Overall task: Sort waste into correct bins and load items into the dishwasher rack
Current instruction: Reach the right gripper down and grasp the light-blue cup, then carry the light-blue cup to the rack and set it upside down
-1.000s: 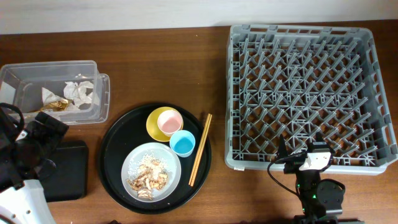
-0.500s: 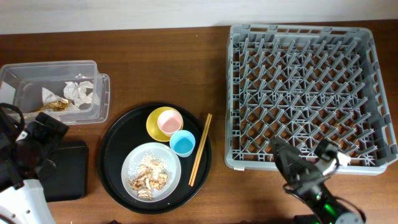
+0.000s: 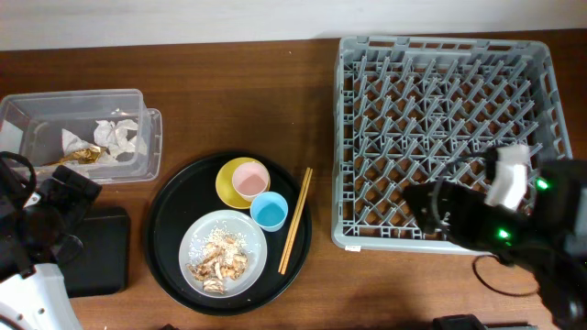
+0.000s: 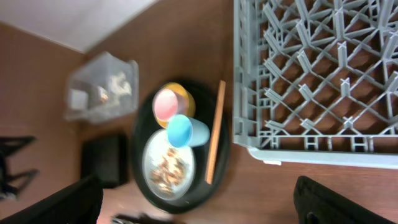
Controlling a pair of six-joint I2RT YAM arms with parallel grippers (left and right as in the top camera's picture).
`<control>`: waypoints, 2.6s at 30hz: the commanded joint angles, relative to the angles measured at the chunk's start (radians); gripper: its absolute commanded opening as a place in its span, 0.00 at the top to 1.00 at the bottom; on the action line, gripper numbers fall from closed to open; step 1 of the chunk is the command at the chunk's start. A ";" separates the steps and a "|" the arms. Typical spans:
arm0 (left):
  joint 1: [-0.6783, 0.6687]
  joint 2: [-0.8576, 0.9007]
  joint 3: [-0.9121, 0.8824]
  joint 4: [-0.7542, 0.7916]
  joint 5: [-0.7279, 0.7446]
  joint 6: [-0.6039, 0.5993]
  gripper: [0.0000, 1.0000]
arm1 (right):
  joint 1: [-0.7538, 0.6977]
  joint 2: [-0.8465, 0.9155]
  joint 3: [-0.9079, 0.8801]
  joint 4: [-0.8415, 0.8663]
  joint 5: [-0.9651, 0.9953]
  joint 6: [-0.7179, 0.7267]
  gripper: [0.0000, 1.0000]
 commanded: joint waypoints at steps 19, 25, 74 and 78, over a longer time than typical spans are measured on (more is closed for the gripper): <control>0.005 -0.002 0.000 0.002 -0.009 -0.009 0.01 | 0.975 0.853 0.149 0.251 0.595 0.187 0.02; 0.005 -0.002 0.000 0.002 -0.009 -0.009 0.01 | 0.975 0.889 0.149 0.422 0.584 0.187 0.02; 0.005 -0.002 0.000 0.002 -0.009 -0.009 0.01 | 0.962 1.041 0.393 0.180 0.658 0.021 0.96; 0.005 -0.002 0.000 0.002 -0.009 -0.009 0.01 | 0.875 1.041 0.664 -0.110 0.632 0.021 0.96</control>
